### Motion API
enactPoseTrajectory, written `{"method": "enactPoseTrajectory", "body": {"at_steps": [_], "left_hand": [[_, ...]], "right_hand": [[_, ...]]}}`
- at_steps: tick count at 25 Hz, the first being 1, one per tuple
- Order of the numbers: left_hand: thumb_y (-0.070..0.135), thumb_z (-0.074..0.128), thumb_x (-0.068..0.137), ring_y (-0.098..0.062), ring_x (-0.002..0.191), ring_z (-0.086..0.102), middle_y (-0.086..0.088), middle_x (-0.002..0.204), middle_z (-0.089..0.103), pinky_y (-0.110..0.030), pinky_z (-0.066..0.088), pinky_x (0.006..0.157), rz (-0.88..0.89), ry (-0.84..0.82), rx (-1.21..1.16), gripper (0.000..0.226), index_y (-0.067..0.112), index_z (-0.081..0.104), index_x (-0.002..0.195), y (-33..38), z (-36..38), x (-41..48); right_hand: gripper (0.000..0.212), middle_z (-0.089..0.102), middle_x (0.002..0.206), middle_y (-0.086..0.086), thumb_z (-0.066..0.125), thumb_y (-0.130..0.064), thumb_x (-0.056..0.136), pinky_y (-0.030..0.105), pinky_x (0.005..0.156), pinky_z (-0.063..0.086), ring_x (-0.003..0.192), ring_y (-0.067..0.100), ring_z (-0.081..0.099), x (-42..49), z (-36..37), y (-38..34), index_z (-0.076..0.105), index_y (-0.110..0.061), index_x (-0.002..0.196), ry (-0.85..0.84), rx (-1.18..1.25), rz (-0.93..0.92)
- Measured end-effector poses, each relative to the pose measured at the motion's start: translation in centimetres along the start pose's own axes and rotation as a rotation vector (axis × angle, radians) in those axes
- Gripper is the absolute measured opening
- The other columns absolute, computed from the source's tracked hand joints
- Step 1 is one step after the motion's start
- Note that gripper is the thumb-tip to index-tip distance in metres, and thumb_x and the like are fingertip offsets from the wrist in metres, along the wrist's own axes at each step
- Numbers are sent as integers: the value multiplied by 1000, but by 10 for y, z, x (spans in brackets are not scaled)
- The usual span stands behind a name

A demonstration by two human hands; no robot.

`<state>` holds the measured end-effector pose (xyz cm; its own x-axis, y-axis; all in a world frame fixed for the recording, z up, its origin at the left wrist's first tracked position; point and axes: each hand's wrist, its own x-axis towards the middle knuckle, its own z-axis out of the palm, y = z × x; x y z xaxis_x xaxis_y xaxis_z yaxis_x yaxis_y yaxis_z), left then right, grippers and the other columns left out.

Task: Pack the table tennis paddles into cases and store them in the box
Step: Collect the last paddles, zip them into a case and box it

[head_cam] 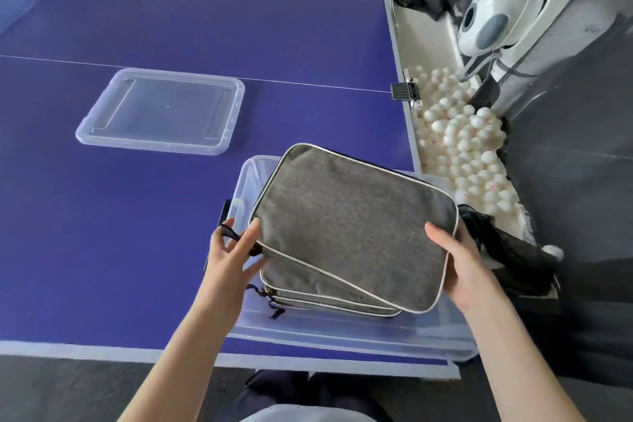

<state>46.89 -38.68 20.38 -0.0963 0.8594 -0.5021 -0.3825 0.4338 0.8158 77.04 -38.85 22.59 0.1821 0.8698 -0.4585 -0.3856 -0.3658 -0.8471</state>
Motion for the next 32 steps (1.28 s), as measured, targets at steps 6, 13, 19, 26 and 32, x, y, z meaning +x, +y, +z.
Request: {"method": "enactPoseTrajectory", "body": {"at_steps": [6,13,19,26,32], "left_hand": [[25,76,78,-21,71,64,-6,101,71,-23,44,39,-66,6,291,54,20,54,127,0,5,13],[13,78,78,-22,87,67,-1,106,65,-26,51,50,-55,55,319,56,19,51,126,-28,9,23],[13,82,73,-25,87,66,-3,110,62,-32,53,52,-63,89,468,61,24,51,124,-43,4,32],[21,82,73,-26,98,63,0,110,62,-48,58,77,-68,117,635,66,22,50,130,-50,-1,39],[27,81,74,-25,96,63,1,109,63,-37,57,57,-59,117,706,65,23,49,131,-51,0,39]], "right_hand": [[56,69,112,7,71,-20,69,36,71,56,94,21,70,19,-11,6,55,-19,124,-46,-111,61],[37,70,108,0,75,-18,77,25,71,52,91,10,68,29,-10,34,61,-23,110,71,-272,-46],[52,69,108,-2,81,-15,72,34,80,54,98,15,66,32,-16,58,57,-22,118,137,-363,-103],[45,68,102,-9,80,-26,73,23,76,50,94,7,64,32,-13,70,59,-23,113,204,-589,-216],[48,63,111,-4,81,-31,71,31,84,52,101,11,62,30,-19,75,57,-30,112,163,-622,-206]]}}
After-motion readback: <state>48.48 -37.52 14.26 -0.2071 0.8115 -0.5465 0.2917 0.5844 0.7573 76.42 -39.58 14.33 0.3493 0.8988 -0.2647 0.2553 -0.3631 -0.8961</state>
